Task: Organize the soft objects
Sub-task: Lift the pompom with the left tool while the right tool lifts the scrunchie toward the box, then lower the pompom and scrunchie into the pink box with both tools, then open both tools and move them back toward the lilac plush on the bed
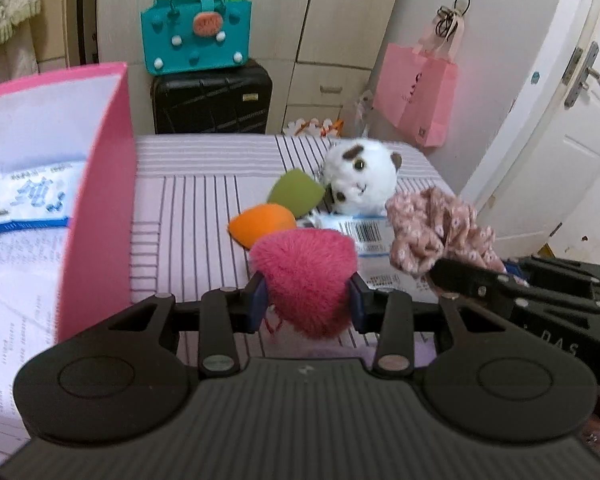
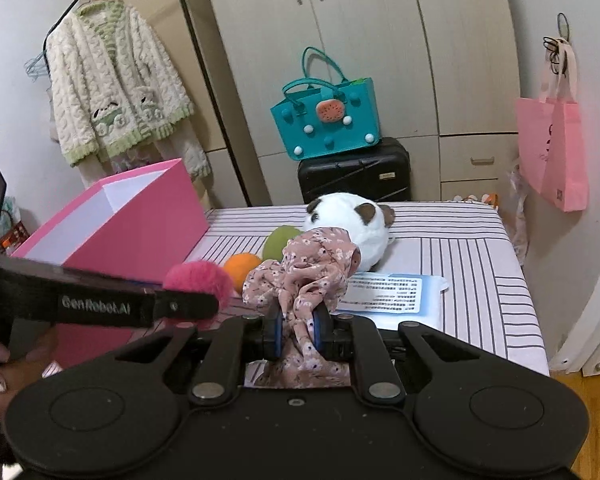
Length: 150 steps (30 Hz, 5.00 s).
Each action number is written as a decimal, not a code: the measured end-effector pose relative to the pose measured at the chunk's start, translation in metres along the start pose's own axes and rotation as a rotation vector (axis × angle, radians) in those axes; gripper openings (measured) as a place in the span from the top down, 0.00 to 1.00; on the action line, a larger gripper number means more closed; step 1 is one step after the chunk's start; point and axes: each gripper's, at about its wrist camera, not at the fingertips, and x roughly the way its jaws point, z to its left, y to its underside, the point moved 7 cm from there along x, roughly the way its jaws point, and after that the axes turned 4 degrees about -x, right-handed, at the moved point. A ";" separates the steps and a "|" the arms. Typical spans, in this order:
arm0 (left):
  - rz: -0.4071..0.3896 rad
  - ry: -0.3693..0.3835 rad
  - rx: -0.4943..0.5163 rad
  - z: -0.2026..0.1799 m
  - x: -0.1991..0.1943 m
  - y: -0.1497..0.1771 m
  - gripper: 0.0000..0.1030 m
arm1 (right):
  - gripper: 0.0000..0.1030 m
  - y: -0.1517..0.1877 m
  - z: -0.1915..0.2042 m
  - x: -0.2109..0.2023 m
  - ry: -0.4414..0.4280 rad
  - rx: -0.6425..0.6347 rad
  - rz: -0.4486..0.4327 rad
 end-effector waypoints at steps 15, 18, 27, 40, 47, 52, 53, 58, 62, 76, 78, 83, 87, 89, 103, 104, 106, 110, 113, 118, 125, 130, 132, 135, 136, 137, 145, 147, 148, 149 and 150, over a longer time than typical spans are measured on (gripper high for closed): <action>-0.076 0.010 0.042 0.000 -0.047 -0.009 0.62 | 0.83 -0.028 0.019 -0.031 -0.012 -0.136 0.030; -0.078 0.021 0.040 0.003 -0.056 -0.010 0.62 | 0.83 -0.030 0.024 -0.034 -0.053 -0.136 0.057; -0.117 -0.001 0.064 0.019 -0.094 -0.017 0.61 | 0.83 -0.041 0.054 -0.046 -0.137 -0.168 0.103; -0.131 -0.054 0.064 0.064 -0.159 -0.027 0.61 | 0.83 -0.075 0.119 -0.058 -0.294 -0.305 0.144; -0.092 -0.070 0.080 0.084 -0.172 -0.033 0.61 | 0.83 -0.096 0.157 -0.046 -0.370 -0.396 0.148; -0.067 -0.128 0.051 0.114 -0.158 -0.032 0.61 | 0.83 -0.102 0.175 -0.025 -0.401 -0.424 0.140; -0.059 -0.130 0.043 0.119 -0.155 -0.033 0.61 | 0.83 -0.102 0.178 -0.019 -0.407 -0.425 0.142; -0.026 -0.168 0.017 0.149 -0.133 -0.042 0.61 | 0.83 -0.108 0.195 0.012 -0.408 -0.465 0.155; -0.011 -0.219 0.040 0.172 -0.116 -0.058 0.61 | 0.82 -0.120 0.201 0.043 -0.382 -0.503 0.161; 0.112 -0.235 -0.023 0.223 -0.039 -0.114 0.61 | 0.83 -0.130 0.218 0.163 -0.271 -0.713 0.275; 0.134 -0.246 -0.039 0.228 -0.026 -0.115 0.61 | 0.83 -0.130 0.218 0.174 -0.246 -0.708 0.301; 0.135 -0.244 -0.147 0.248 -0.009 -0.118 0.61 | 0.83 -0.137 0.215 0.199 -0.188 -0.634 0.364; 0.123 -0.252 -0.135 0.249 -0.005 -0.116 0.61 | 0.83 -0.135 0.211 0.205 -0.240 -0.609 0.400; 0.123 -0.257 -0.110 0.248 -0.004 -0.116 0.61 | 0.81 -0.133 0.210 0.207 -0.264 -0.596 0.415; 0.118 -0.243 -0.124 0.246 0.004 -0.115 0.43 | 0.56 -0.135 0.197 0.204 -0.207 -0.637 0.347; 0.118 -0.240 -0.134 0.244 0.003 -0.115 0.41 | 0.56 -0.136 0.195 0.200 -0.203 -0.626 0.338; 0.121 -0.229 -0.149 0.243 0.001 -0.114 0.39 | 0.55 -0.138 0.191 0.192 -0.199 -0.596 0.329; 0.137 -0.238 -0.112 0.234 -0.012 -0.108 0.39 | 0.55 -0.147 0.185 0.168 -0.240 -0.507 0.319; 0.181 -0.278 -0.085 0.227 -0.024 -0.104 0.39 | 0.53 -0.152 0.185 0.147 -0.287 -0.449 0.324; 0.170 -0.296 -0.074 0.215 -0.054 -0.105 0.39 | 0.53 -0.153 0.190 0.123 -0.310 -0.402 0.339; 0.123 -0.252 -0.069 0.196 -0.111 -0.099 0.35 | 0.53 -0.150 0.181 0.072 -0.344 -0.344 0.316; 0.073 -0.207 -0.056 0.178 -0.147 -0.096 0.33 | 0.53 -0.146 0.175 0.032 -0.342 -0.358 0.285; 0.053 -0.191 -0.049 0.172 -0.160 -0.094 0.32 | 0.51 -0.143 0.172 0.015 -0.336 -0.370 0.266; 0.027 -0.166 -0.036 0.160 -0.177 -0.089 0.31 | 0.50 -0.138 0.168 -0.008 -0.328 -0.387 0.236; 0.020 -0.159 -0.028 0.156 -0.180 -0.087 0.31 | 0.49 -0.136 0.167 -0.016 -0.327 -0.392 0.226; 0.013 -0.152 -0.018 0.151 -0.184 -0.085 0.30 | 0.48 -0.133 0.164 -0.024 -0.326 -0.397 0.215; 0.011 -0.071 0.087 0.100 -0.196 -0.060 0.27 | 0.45 -0.100 0.141 -0.075 -0.295 -0.408 0.154; -0.005 -0.056 0.136 0.087 -0.201 -0.053 0.25 | 0.45 -0.090 0.133 -0.086 -0.260 -0.412 0.146; -0.019 -0.062 0.154 0.081 -0.204 -0.050 0.25 | 0.45 -0.086 0.129 -0.091 -0.250 -0.410 0.143; -0.035 -0.063 0.170 0.075 -0.208 -0.047 0.25 | 0.44 -0.082 0.125 -0.095 -0.245 -0.406 0.141; -0.048 -0.058 0.186 0.069 -0.210 -0.044 0.25 | 0.44 -0.077 0.120 -0.100 -0.238 -0.399 0.138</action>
